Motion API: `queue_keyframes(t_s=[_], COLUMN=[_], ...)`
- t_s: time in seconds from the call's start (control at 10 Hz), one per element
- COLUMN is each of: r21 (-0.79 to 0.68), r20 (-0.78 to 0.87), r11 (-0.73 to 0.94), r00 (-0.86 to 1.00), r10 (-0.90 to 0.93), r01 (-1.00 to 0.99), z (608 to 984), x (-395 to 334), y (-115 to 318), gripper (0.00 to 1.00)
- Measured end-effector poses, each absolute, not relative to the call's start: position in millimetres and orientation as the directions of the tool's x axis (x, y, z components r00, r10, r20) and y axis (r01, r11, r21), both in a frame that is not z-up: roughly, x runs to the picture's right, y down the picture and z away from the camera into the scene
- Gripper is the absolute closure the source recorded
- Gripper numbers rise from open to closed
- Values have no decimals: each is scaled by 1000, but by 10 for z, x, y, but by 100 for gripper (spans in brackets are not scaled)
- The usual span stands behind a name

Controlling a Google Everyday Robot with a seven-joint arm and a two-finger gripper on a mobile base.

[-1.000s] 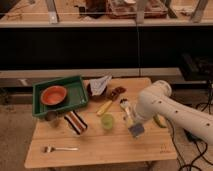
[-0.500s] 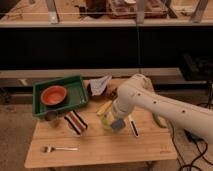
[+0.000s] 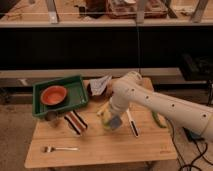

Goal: Place sponge in plastic cup

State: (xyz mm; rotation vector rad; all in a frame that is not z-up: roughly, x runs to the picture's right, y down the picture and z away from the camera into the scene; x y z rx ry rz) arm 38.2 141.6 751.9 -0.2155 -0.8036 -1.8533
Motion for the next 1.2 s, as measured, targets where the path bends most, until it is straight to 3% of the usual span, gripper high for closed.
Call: queue_keyframes(t_s=[1.2], r21=[406], r20=[510], r11=[-205], r00=[-407], r10=[-757], r01=[890], z=[7693], x=[195], y=[1459], gripper=[46])
